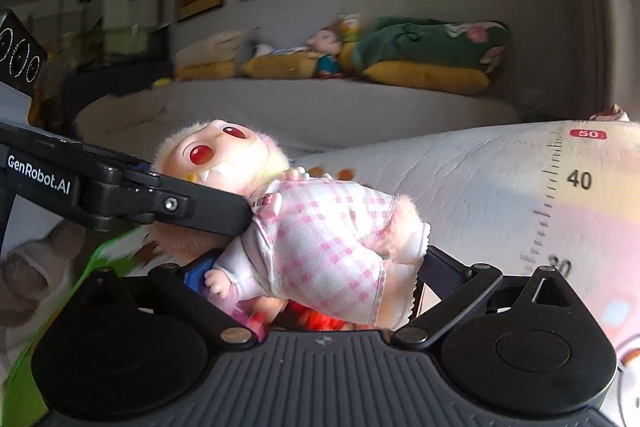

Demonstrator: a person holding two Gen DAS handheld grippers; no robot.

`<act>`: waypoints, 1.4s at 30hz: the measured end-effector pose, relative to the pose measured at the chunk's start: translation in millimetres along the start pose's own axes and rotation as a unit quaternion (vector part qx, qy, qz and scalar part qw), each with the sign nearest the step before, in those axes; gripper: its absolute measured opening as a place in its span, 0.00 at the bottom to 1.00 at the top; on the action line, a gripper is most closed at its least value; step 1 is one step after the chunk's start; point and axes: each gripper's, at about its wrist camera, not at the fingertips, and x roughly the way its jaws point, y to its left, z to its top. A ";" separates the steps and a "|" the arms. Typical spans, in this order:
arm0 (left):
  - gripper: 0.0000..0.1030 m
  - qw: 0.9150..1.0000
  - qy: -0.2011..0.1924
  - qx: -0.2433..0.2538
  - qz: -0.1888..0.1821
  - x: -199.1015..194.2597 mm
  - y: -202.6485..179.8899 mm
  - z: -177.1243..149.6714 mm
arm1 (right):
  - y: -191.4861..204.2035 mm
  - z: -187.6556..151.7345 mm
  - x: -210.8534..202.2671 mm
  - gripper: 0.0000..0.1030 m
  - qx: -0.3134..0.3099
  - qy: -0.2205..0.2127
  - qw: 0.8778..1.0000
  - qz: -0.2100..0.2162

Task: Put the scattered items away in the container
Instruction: 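Carry the pink plush doll into the pink box with both tools and open them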

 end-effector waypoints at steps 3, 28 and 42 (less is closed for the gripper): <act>0.92 0.999 0.026 -0.010 0.027 37.9 27.6 4.9 | -20.9 -3.5 40.3 1.00 0.054 0.074 0.996 0.018; 0.96 0.990 0.015 -0.012 0.137 70.5 50.8 -18.1 | -52.1 -50.9 60.2 1.00 0.043 0.052 0.994 -0.080; 1.00 0.978 -0.019 -0.001 0.206 -23.0 -18.0 -85.6 | -42.1 -77.6 -28.4 1.00 0.082 0.004 0.991 -0.110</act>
